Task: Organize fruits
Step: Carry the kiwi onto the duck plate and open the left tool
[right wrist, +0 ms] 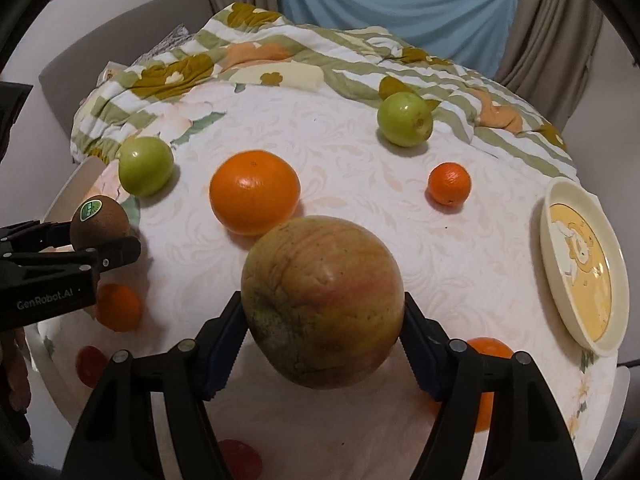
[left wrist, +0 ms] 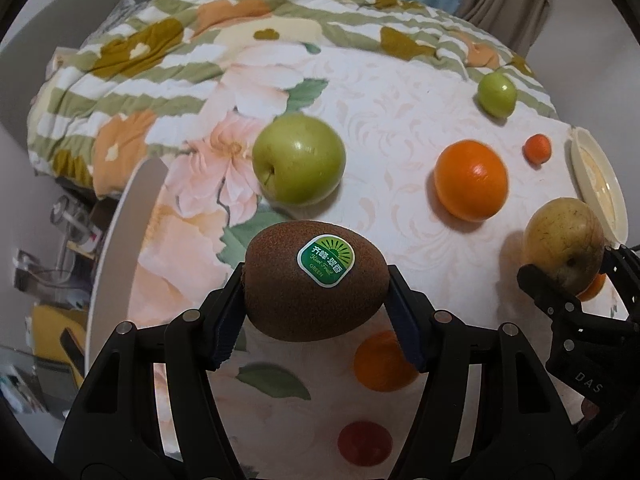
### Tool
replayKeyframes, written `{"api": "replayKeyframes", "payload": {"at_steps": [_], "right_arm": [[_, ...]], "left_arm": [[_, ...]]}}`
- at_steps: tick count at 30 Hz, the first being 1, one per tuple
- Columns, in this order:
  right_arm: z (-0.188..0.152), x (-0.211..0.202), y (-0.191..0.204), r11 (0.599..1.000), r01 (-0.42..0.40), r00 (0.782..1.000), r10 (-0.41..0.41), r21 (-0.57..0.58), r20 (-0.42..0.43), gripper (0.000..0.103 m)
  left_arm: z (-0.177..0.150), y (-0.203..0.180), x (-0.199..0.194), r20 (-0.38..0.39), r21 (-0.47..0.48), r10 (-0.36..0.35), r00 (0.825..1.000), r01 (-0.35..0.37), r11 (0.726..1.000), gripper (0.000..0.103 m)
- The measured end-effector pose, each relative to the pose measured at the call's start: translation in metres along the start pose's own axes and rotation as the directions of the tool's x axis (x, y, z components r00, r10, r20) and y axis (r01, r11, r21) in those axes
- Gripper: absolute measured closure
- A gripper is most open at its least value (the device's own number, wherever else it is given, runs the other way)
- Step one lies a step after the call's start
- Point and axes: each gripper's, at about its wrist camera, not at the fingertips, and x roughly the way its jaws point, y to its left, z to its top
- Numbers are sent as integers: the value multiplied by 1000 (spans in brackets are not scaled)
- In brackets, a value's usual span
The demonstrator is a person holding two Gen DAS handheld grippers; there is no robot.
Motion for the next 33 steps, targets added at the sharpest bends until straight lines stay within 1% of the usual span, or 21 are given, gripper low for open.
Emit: {"api": "replayKeyframes", "payload": {"at_steps": [6, 9, 14, 16, 18, 21, 25, 28, 33], "right_arm": [[7, -29, -3, 999, -3, 999, 1, 51, 41, 35], [12, -47, -9, 998, 15, 998, -19, 68, 63, 35], [18, -79, -36, 991, 33, 993, -47, 133, 109, 35], [20, -91, -51, 987, 51, 990, -70, 151, 122, 35], [22, -100, -67, 983, 55, 988, -78, 172, 131, 35], [22, -112, -101, 979, 75, 984, -103, 191, 142, 35], [19, -123, -143, 976, 92, 981, -122, 196, 148, 35], [19, -125, -175, 975, 100, 980, -131, 198, 148, 35], [16, -123, -228, 973, 94, 982, -126, 210, 142, 35]], "left_arm": [[11, -5, -29, 51, 35, -29, 998, 27, 999, 31], [21, -12, -47, 84, 73, -52, 995, 46, 996, 31], [38, -36, -71, 137, 141, -82, 987, 63, 988, 31], [46, -49, -79, 149, 148, -107, 983, 85, 985, 31], [53, -65, -85, 156, 162, -131, 979, 105, 981, 31], [63, -93, -91, 174, 190, -143, 974, 109, 976, 31], [76, -141, -96, 198, 210, -166, 966, 124, 970, 31], [86, -182, -93, 209, 237, -185, 960, 134, 962, 31], [100, -244, -78, 191, 268, -220, 957, 165, 949, 31]]}}
